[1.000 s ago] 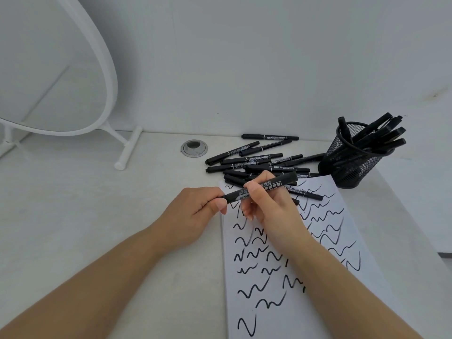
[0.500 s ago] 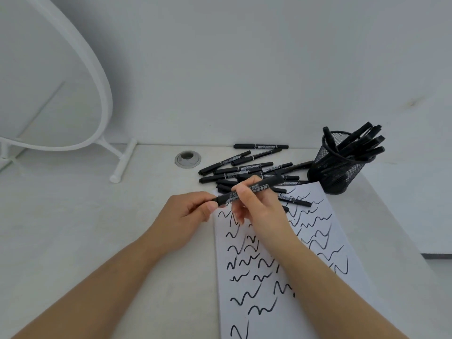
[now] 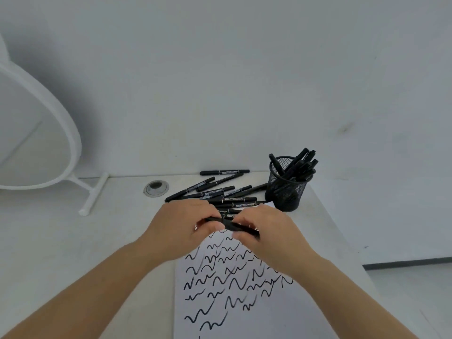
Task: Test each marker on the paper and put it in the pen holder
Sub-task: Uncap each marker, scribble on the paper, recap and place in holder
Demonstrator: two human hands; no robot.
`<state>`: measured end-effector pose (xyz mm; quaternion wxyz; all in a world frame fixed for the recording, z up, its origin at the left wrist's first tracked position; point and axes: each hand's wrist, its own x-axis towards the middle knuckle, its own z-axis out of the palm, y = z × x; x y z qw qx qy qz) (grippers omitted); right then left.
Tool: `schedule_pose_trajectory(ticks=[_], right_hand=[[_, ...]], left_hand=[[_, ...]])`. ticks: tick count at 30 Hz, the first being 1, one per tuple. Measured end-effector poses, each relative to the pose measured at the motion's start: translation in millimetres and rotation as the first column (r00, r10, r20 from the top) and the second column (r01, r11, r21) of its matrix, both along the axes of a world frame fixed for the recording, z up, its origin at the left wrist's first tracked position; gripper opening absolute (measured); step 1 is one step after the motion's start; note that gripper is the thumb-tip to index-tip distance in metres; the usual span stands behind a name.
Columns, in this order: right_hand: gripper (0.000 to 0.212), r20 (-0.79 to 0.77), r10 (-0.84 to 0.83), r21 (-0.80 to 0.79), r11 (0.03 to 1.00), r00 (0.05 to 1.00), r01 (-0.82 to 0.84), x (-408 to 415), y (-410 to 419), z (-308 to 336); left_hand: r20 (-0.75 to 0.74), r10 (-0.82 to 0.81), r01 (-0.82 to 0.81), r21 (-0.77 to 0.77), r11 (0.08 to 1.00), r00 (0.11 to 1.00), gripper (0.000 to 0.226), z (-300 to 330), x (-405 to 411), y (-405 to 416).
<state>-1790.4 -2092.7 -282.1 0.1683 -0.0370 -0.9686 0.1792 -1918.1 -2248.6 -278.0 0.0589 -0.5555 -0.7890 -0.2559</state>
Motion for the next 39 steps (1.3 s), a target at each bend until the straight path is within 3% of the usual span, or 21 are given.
schedule_pose_trajectory(ticks=[3, 5, 8, 10, 12, 17, 22, 30, 32, 35, 39], right_hand=[[0.016, -0.048, -0.005, 0.055, 0.998, 0.999, 0.008, 4, 10, 8], [0.012, -0.087, -0.088, 0.003, 0.996, 0.992, 0.088, 7, 23, 18], [0.018, -0.233, -0.276, -0.351, 0.918, 0.932, 0.184, 11, 48, 42], [0.026, -0.315, -0.359, -0.564, 0.816, 0.878, 0.131, 10, 64, 56], [0.03, -0.378, -0.4, -0.627, 0.774, 0.835, 0.088, 6, 75, 66], [0.038, -0.465, -0.465, -0.626, 0.774, 0.753, 0.091, -7, 91, 68], [0.039, -0.438, -0.467, -0.586, 0.796, 0.768, 0.15, -16, 102, 56], [0.018, -0.306, -0.408, -0.407, 0.873, 0.86, 0.269, -25, 104, 39], [0.021, -0.261, -0.392, -0.33, 0.895, 0.882, 0.3, -29, 105, 36], [0.033, -0.214, -0.417, -0.335, 0.881, 0.884, 0.334, -32, 108, 31], [0.054, -0.241, -0.392, -0.26, 0.907, 0.888, 0.331, -34, 110, 23]], left_hand=[[-0.035, -0.037, 0.037, 0.002, 0.999, 0.999, 0.036, 11, 8, 22], [0.139, 0.023, -0.032, 0.066, 0.997, 0.99, 0.029, 17, 5, 35], [0.46, 0.09, -0.167, 0.129, 0.978, 0.883, 0.019, 18, -15, 59], [0.437, 0.188, -0.195, -0.03, 0.98, 0.879, 0.017, 15, -30, 79], [0.325, 0.264, -0.218, -0.17, 0.961, 0.908, 0.013, 9, -41, 97], [0.032, 0.316, -0.292, -0.305, 0.906, 0.948, 0.014, -6, -56, 124], [-0.033, 0.332, -0.316, -0.402, 0.86, 0.943, 0.02, -22, -58, 125], [0.095, 0.392, -0.299, -0.492, 0.818, 0.915, 0.029, -28, -60, 131], [0.125, 0.381, -0.27, -0.51, 0.817, 0.916, 0.031, -27, -62, 133], [0.13, 0.384, -0.274, -0.499, 0.822, 0.914, 0.03, -28, -63, 133], [0.149, 0.426, -0.344, -0.387, 0.855, 0.892, 0.025, -29, -65, 128]])
